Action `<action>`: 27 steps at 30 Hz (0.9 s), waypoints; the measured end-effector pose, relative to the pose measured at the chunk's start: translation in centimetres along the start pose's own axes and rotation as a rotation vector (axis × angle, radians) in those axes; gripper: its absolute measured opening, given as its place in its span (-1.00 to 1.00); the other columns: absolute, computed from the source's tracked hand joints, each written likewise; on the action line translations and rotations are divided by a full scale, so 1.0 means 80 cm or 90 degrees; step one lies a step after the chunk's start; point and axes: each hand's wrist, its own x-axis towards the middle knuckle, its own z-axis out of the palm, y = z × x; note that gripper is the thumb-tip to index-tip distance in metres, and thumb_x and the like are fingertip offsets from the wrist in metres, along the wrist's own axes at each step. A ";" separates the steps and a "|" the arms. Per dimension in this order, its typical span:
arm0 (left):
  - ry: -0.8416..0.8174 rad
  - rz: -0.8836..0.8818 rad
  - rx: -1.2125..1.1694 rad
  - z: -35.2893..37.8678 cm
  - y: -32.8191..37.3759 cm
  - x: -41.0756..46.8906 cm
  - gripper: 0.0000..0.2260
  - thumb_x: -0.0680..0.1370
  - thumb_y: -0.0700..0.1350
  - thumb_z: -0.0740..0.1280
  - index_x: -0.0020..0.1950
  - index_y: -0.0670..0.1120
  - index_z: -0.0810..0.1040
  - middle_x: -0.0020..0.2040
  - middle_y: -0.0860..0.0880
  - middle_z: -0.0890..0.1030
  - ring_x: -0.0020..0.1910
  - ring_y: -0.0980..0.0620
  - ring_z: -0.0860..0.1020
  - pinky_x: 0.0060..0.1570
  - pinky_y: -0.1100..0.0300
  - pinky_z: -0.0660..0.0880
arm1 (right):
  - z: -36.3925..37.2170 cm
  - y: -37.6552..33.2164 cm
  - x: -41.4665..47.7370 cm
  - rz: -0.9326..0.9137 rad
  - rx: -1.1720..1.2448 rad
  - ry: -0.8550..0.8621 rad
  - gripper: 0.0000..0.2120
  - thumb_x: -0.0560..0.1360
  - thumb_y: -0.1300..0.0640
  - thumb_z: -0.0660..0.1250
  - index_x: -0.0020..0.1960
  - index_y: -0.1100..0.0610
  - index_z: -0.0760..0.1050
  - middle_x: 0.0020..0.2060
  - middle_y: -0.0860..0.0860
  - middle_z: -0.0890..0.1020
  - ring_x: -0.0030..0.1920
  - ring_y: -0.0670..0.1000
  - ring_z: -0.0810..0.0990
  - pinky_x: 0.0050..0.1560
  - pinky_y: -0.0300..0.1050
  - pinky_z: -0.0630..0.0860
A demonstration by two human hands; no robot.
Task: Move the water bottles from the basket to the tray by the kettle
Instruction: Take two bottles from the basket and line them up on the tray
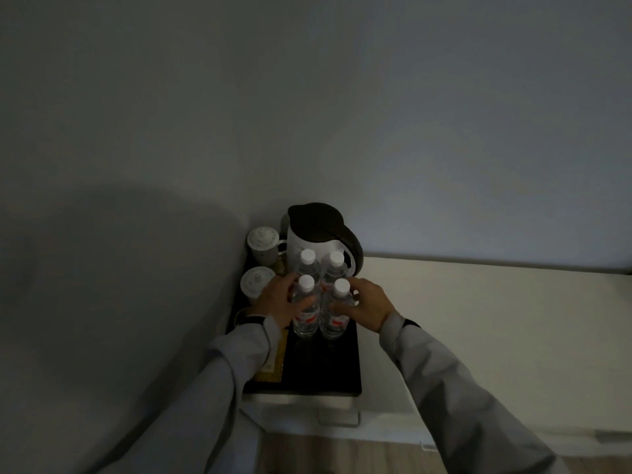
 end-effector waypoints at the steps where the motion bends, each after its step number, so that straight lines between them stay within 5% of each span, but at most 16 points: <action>1: 0.000 0.003 -0.004 -0.001 0.000 0.000 -0.57 0.38 0.17 0.49 0.18 0.13 0.48 -0.03 0.04 0.55 -0.07 0.04 0.54 -0.10 0.13 0.49 | 0.001 -0.001 0.001 0.017 -0.001 0.011 -0.57 0.41 -0.05 0.50 0.21 0.09 0.55 0.06 0.14 0.66 0.05 0.15 0.61 0.04 0.02 0.55; 9: -0.009 0.007 -0.015 -0.003 0.005 -0.004 -0.63 0.36 0.21 0.48 0.10 0.26 0.45 -0.08 0.19 0.54 -0.11 0.25 0.50 -0.18 0.26 0.42 | 0.004 0.003 0.007 0.053 0.010 0.022 -0.48 0.38 -0.13 0.51 0.23 0.09 0.48 0.09 0.11 0.63 0.07 0.12 0.58 -0.02 -0.08 0.47; 13: -0.015 -0.011 -0.002 -0.003 0.006 -0.002 -0.61 0.36 0.22 0.48 0.12 0.21 0.47 -0.01 0.05 0.57 -0.05 0.07 0.56 -0.09 0.10 0.50 | -0.003 0.008 0.002 -0.027 -0.005 -0.043 -0.48 0.40 0.01 0.53 0.30 0.10 0.48 0.16 0.15 0.63 0.13 0.17 0.59 0.11 0.13 0.57; 17: -0.021 -0.009 0.019 -0.003 0.008 -0.002 -0.56 0.40 0.20 0.46 0.21 0.12 0.48 0.10 -0.08 0.57 0.04 -0.08 0.57 0.04 -0.04 0.54 | 0.003 0.010 -0.004 -0.027 0.012 -0.027 -0.41 0.42 0.06 0.52 0.39 0.10 0.42 0.24 0.19 0.58 0.21 0.21 0.56 0.22 0.13 0.53; 27: -0.002 -0.020 0.040 -0.002 0.015 -0.009 -0.55 0.44 0.17 0.44 0.27 0.05 0.47 0.07 -0.17 0.54 0.02 -0.17 0.56 0.06 -0.09 0.53 | 0.023 0.010 -0.003 0.027 0.036 0.037 -0.41 0.42 -0.01 0.50 0.39 0.01 0.41 0.12 0.18 0.58 0.11 0.22 0.60 0.13 0.18 0.57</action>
